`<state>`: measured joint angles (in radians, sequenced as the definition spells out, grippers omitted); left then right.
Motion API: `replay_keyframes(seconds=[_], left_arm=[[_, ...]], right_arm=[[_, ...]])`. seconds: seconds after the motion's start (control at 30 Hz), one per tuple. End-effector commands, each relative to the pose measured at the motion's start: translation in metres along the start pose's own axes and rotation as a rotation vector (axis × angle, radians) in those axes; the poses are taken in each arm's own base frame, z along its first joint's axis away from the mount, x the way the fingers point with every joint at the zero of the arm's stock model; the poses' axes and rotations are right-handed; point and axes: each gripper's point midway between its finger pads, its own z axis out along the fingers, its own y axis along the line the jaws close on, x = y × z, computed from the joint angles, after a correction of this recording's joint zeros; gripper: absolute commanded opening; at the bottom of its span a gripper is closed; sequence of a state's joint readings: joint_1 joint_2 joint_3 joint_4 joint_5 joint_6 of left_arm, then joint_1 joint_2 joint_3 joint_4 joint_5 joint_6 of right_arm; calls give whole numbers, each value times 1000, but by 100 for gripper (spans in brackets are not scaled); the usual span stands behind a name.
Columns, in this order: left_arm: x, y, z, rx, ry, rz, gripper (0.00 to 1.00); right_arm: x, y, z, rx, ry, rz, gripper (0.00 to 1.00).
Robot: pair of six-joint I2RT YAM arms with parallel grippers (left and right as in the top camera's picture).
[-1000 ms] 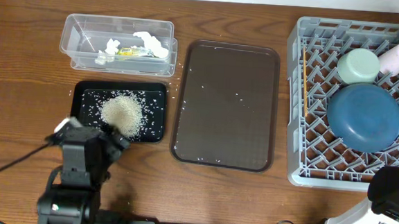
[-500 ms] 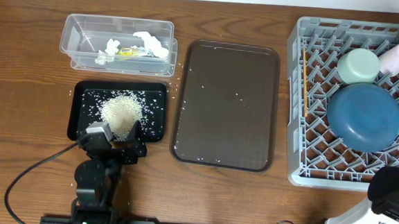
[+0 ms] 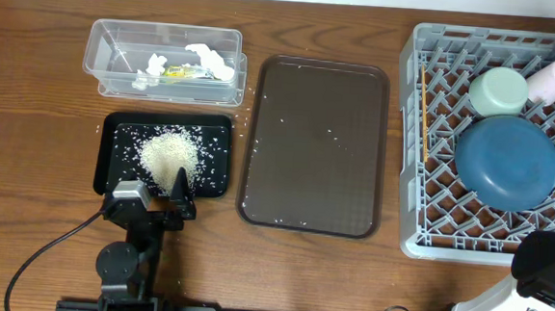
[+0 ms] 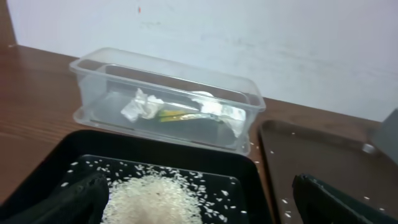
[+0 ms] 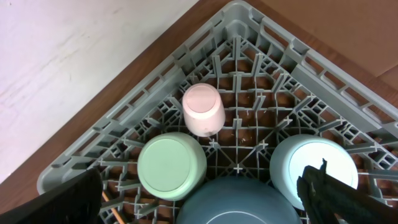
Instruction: Sort waste into correct bins and load items into the dishwasher rack
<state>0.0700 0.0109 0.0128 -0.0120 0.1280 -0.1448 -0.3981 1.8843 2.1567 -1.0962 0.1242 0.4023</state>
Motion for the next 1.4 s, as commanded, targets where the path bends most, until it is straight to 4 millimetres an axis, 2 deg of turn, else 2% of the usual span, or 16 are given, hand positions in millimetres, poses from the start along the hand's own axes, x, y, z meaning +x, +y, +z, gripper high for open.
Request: replay_keyframes(seconds=[0.0, 0.23, 0.3, 0.87, 1.1, 1.37], left_arm=[[14, 0, 0, 11, 49, 50, 96], [15, -2, 0, 26, 53, 53, 96], [17, -1, 0, 20, 62, 100, 96], [62, 9, 5, -11, 265, 102, 96], [73, 12, 5, -19, 315, 97, 96], [76, 13, 4, -21, 330, 95, 96]], right_arm=[[0, -2, 1, 7, 0, 9, 99], [0, -2, 1, 7, 0, 9, 99], [0, -2, 1, 7, 0, 9, 99], [0, -2, 1, 7, 0, 9, 99], [0, -2, 1, 7, 0, 9, 99], [0, -2, 1, 7, 0, 9, 99]])
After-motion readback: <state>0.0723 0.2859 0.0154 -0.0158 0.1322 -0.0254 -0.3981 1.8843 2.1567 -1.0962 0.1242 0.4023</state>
